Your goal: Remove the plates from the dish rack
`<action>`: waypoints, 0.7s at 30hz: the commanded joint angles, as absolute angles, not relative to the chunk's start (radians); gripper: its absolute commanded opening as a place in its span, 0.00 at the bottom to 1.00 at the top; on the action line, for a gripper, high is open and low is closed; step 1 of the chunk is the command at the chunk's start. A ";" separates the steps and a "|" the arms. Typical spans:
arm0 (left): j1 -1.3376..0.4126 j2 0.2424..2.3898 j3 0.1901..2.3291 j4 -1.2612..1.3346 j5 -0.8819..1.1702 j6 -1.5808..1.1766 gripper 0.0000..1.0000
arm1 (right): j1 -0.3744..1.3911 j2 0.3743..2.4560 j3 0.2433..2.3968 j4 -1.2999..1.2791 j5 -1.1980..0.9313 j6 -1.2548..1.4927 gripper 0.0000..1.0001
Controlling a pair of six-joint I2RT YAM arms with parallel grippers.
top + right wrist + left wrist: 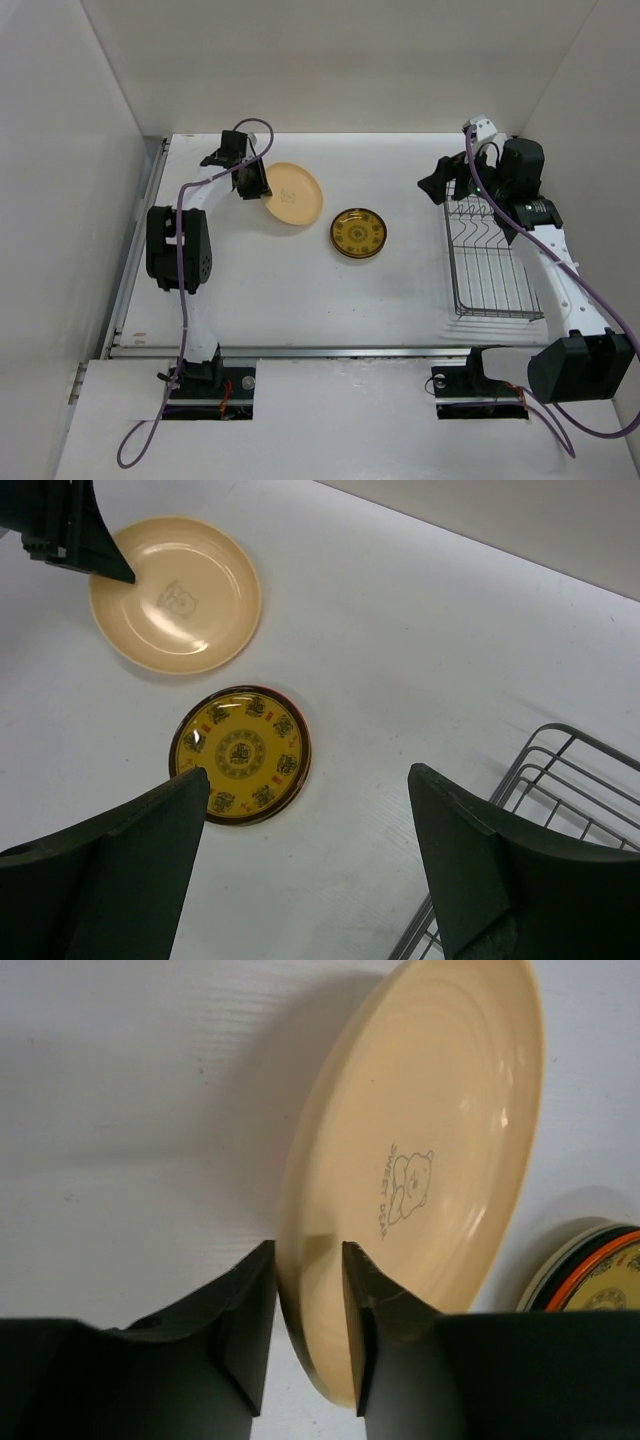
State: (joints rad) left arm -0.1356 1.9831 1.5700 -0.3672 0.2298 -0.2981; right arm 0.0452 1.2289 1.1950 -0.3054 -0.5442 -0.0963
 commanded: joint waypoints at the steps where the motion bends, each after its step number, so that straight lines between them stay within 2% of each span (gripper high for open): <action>1: -0.130 2.012 1.611 -0.449 0.197 -0.304 0.30 | 0.028 1.213 1.195 -0.262 -0.577 -0.084 0.86; 7: -0.121 2.057 1.631 -0.488 0.134 -0.304 0.41 | 0.028 1.213 1.195 -0.262 -0.586 -0.084 0.86; 21: -0.121 2.086 1.640 -0.525 0.052 -0.304 0.49 | 0.018 1.204 1.195 -0.262 -0.595 -0.084 0.86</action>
